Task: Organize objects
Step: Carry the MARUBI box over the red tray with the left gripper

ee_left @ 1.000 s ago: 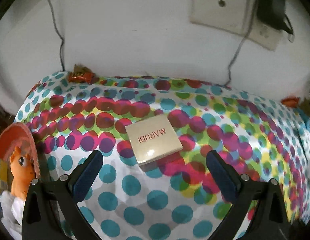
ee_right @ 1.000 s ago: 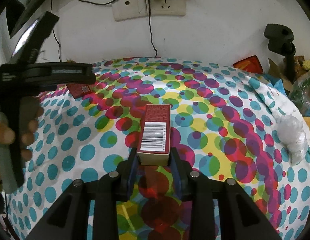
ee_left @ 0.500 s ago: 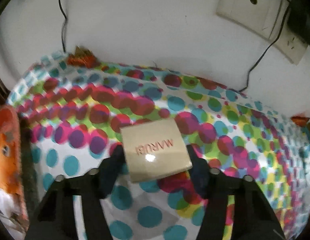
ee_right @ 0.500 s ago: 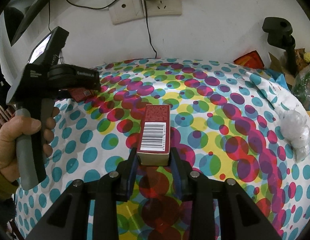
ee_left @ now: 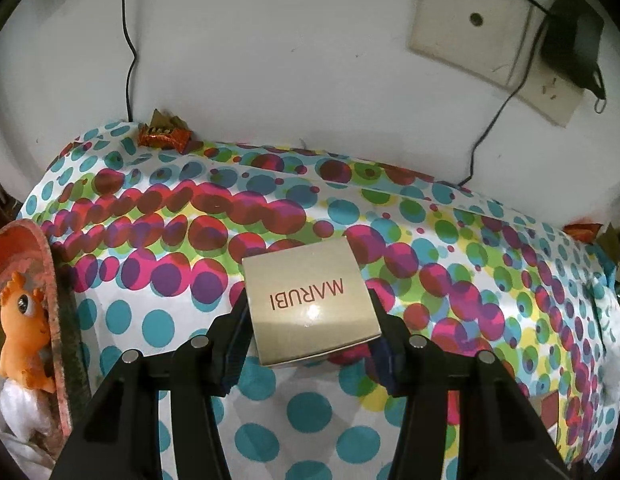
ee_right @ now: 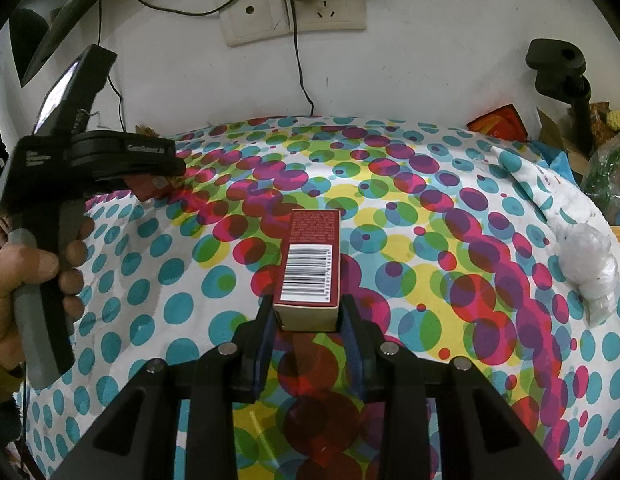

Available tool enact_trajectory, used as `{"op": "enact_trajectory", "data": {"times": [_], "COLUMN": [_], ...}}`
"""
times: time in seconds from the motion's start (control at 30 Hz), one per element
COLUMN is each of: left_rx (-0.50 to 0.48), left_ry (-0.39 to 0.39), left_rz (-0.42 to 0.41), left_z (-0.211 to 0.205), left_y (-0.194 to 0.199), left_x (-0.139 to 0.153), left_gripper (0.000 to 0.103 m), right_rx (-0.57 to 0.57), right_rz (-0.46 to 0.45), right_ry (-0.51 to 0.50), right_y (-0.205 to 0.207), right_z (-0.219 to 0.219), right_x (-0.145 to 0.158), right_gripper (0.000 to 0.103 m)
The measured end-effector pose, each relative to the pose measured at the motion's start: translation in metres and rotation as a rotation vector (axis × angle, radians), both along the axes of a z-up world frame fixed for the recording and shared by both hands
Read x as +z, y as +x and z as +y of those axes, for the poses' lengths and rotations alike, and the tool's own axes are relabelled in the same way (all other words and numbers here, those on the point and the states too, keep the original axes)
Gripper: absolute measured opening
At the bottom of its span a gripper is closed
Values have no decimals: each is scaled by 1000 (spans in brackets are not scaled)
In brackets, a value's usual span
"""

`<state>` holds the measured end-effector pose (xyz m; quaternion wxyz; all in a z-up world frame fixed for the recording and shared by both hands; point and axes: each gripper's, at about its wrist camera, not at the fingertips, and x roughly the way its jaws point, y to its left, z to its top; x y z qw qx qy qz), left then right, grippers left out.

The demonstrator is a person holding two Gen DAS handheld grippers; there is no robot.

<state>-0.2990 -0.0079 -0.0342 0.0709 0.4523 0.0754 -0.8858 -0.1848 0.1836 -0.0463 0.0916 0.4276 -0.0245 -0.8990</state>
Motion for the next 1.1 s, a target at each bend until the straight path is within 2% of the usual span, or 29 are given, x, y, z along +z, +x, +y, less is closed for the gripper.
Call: {"op": "enact_trajectory", "data": {"times": [1.1], "left_rx": [-100], "left_ry": [-41], "left_rz": [13], "left_z": [-3], "left_y": [90], "left_x": [32], "left_gripper": [49], "right_rx": [-16], "right_rz": [0], "right_ry": [16], "right_y": [-2], "right_z": [-4], "right_x": [-1], "right_gripper": [32]}}
